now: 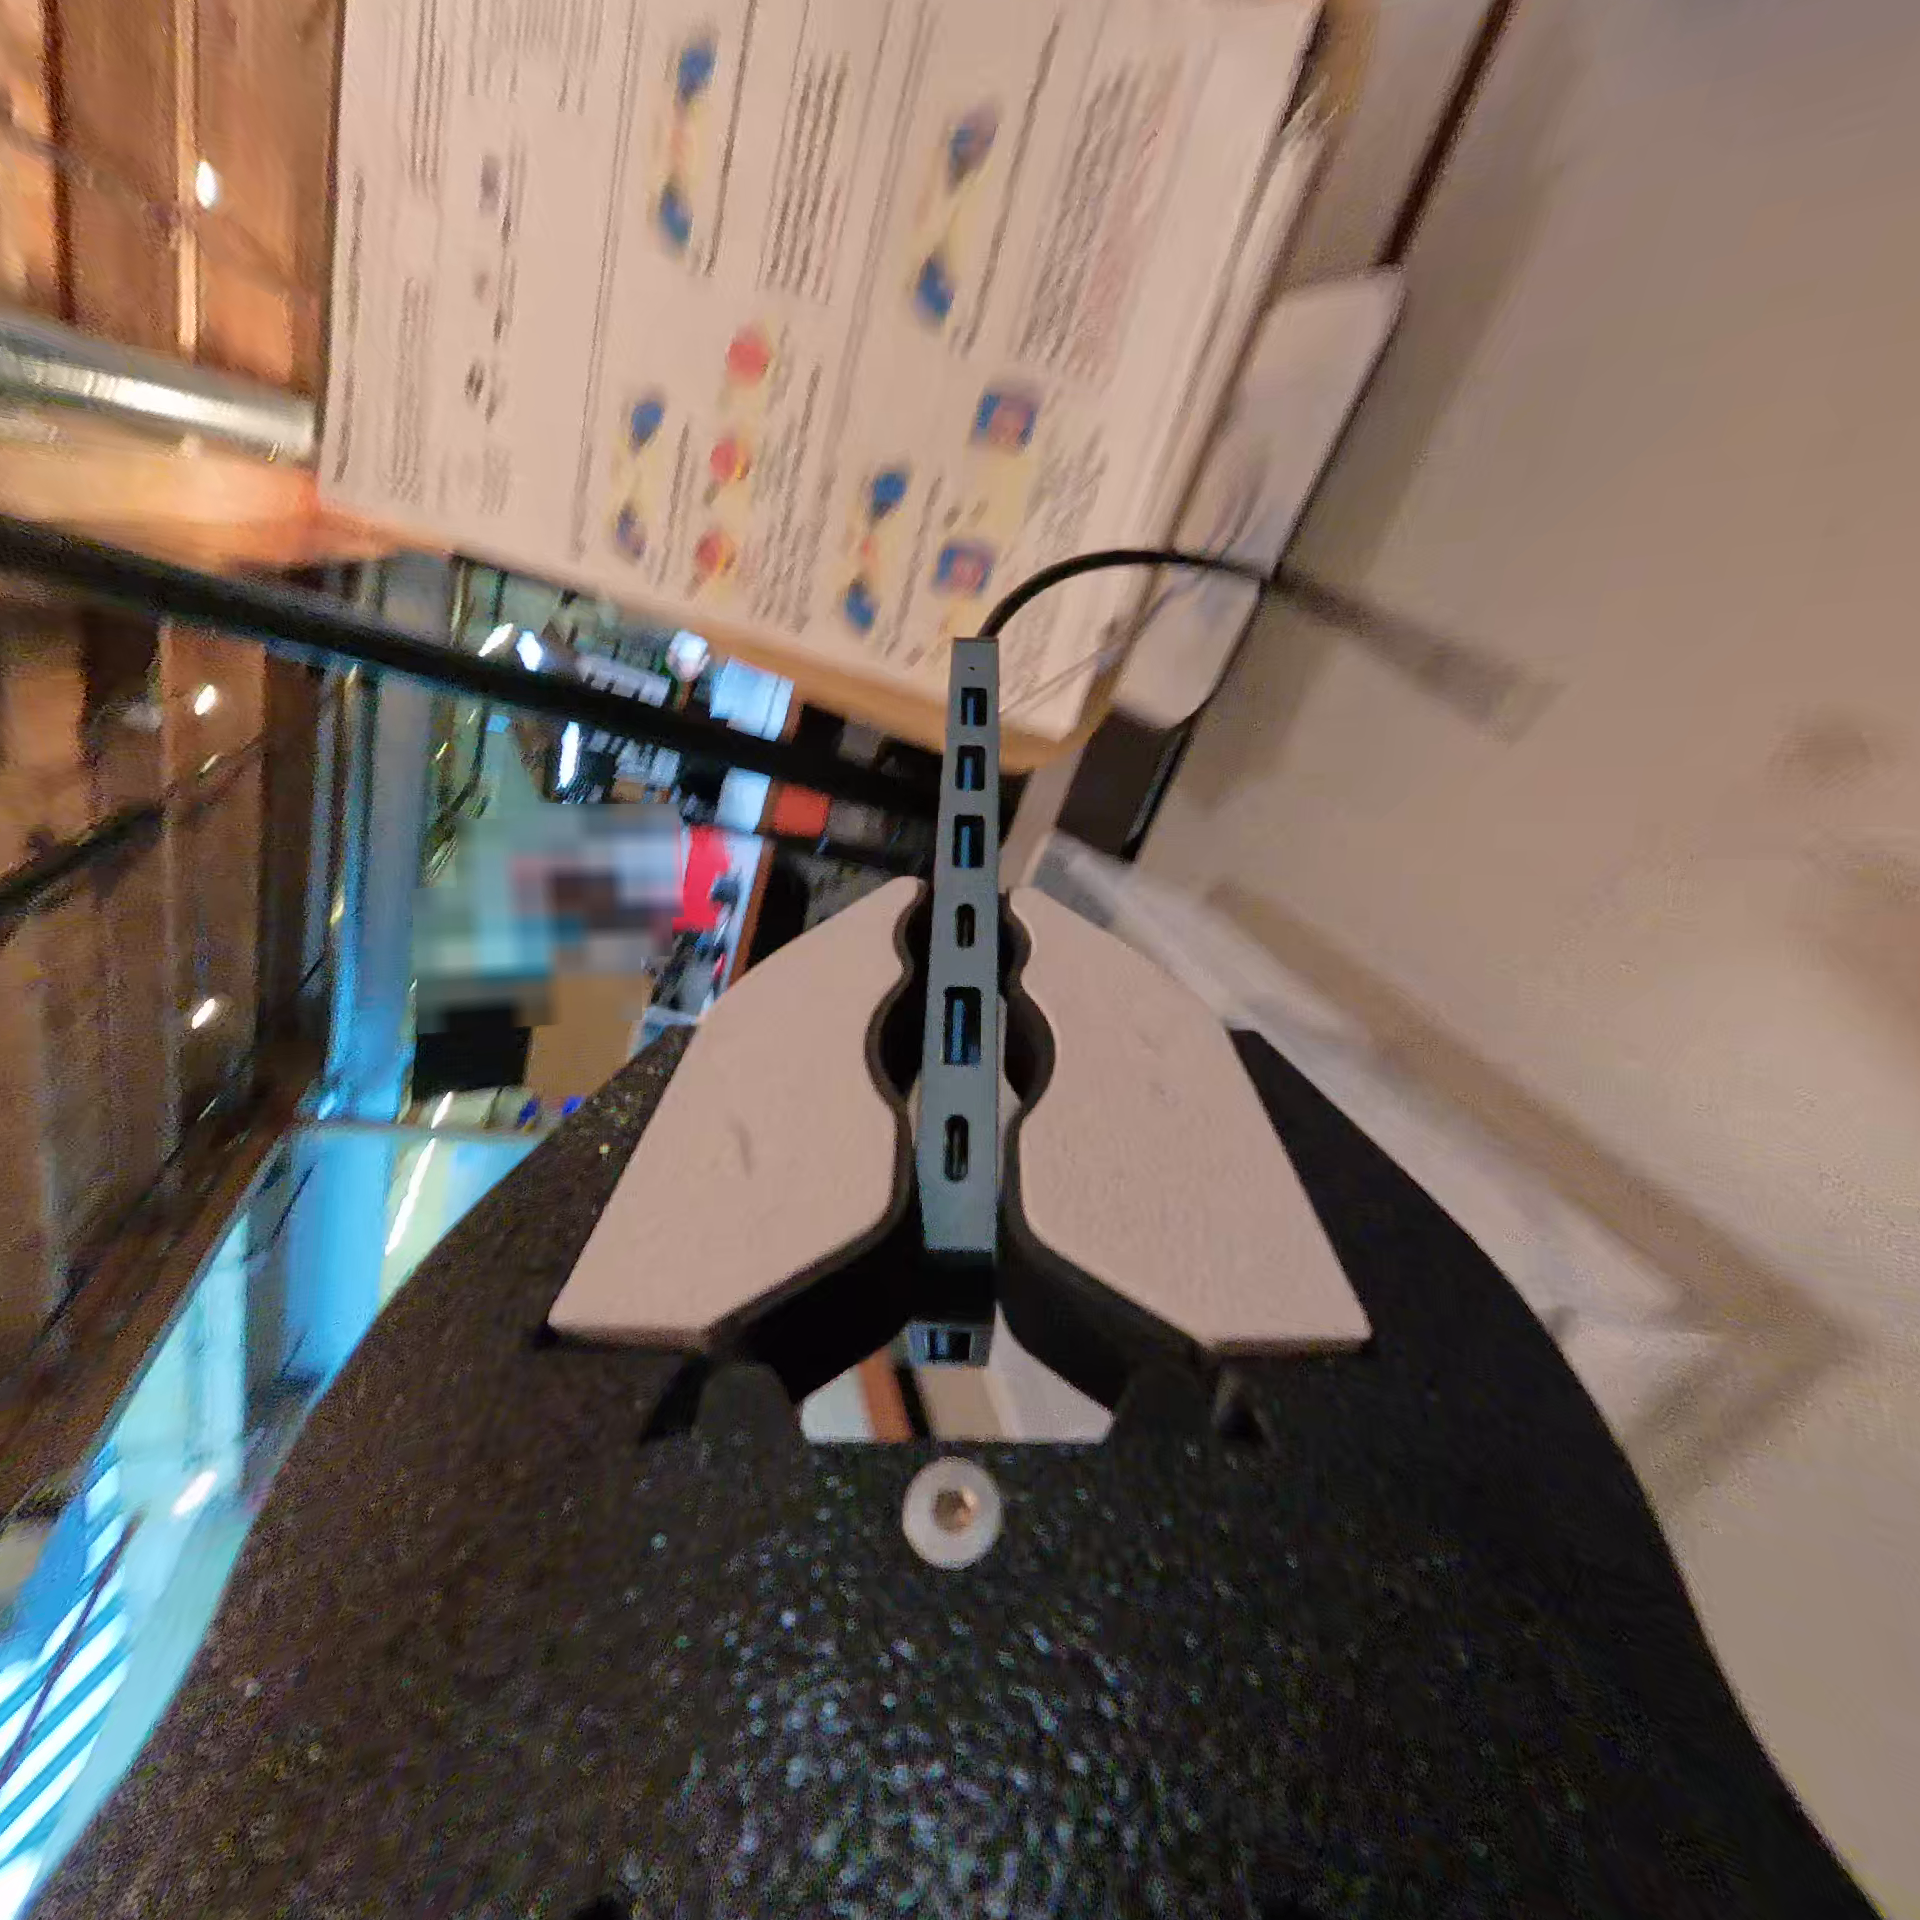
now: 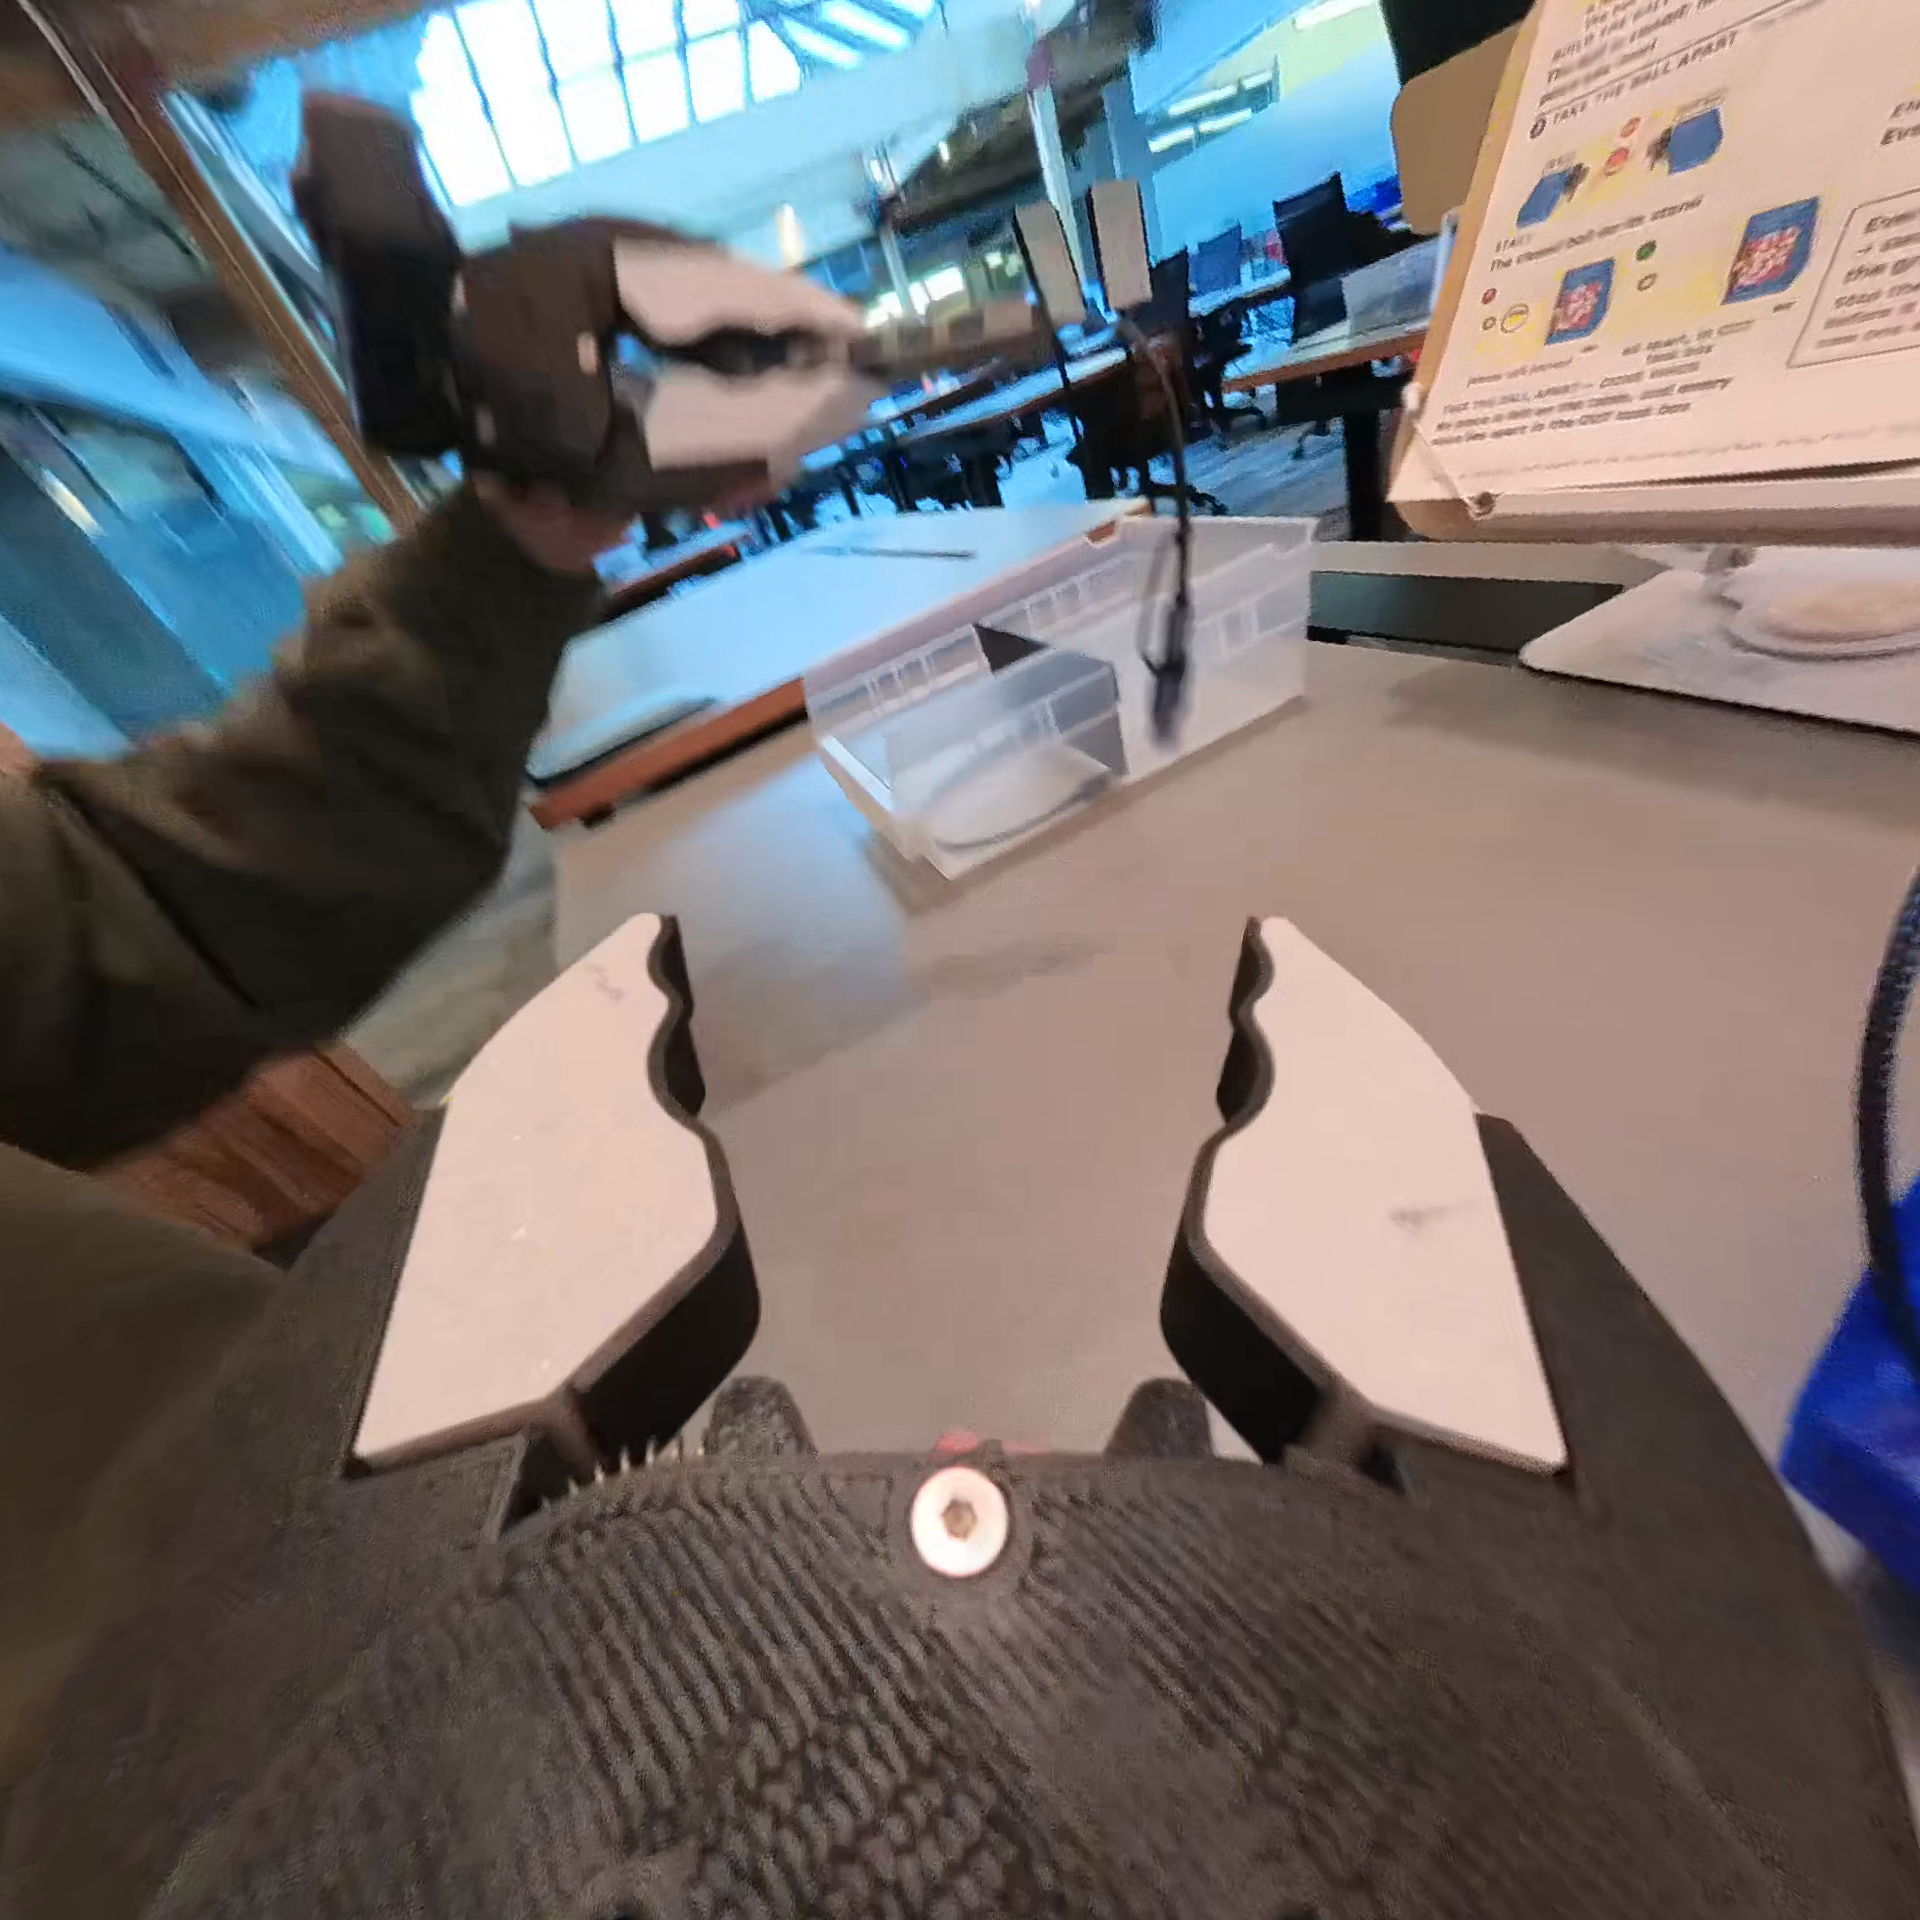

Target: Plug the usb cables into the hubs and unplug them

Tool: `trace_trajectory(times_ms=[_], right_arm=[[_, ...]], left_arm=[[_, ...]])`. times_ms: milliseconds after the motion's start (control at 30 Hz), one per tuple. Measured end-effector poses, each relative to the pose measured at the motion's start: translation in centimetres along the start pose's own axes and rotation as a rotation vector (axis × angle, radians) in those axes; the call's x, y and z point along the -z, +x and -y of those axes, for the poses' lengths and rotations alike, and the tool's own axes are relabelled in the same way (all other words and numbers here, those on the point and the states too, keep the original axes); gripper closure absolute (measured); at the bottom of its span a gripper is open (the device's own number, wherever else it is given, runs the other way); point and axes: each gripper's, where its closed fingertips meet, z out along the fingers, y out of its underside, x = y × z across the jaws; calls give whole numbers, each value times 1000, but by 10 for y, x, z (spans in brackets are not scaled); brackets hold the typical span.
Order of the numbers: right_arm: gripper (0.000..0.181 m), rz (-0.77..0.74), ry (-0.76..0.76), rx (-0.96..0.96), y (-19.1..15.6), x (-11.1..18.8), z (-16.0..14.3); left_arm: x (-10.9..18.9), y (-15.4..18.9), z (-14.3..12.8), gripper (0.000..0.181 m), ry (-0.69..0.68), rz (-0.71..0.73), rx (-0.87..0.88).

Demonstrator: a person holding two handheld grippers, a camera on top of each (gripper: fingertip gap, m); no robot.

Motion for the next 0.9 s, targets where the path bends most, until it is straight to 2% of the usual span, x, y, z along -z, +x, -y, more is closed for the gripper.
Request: trace_trajectory(times_ms=[33,100,167,233,300,333,400,433,500,567,600,667,767,833,900], right_arm=[[84,21,32,-30,-3,1,5],[95,36,83,-100,-5,3,12],[111,163,50,-185,-26,-2,8],[109,235,85,-235,-41,-8,12],[101,154,175,-259,-32,-14,17],[103,126,237,-274,-27,-13,21],[106,134,332,-324,-24,-9,27],[101,154,354,-347,-25,-7,28],[108,181,383,-367,-26,-4,32],[123,202,383,-348,-30,-2,33],[145,244,393,-324,-37,0,35],[148,225,395,-302,-38,0,35],[149,208,332,-251,-35,-2,27],[150,140,243,-153,-27,-5,17],[151,37,170,-34,-14,-3,12]], left_arm=[[8,19,18,171,72,-30,12],[25,50,56,171,227,-56,75],[38,70,85,172,311,-48,122],[50,85,114,171,395,-7,167],[62,103,143,172,484,24,182],[66,112,153,172,499,42,191],[73,130,170,172,533,61,238],[75,138,177,172,548,56,265],[79,153,188,172,574,35,340],[84,159,195,172,591,44,423],[83,162,195,172,583,39,470],[82,166,195,172,599,23,573],[78,173,191,171,601,5,599],[74,185,189,158,584,-102,632],[79,189,189,146,627,-252,719]])
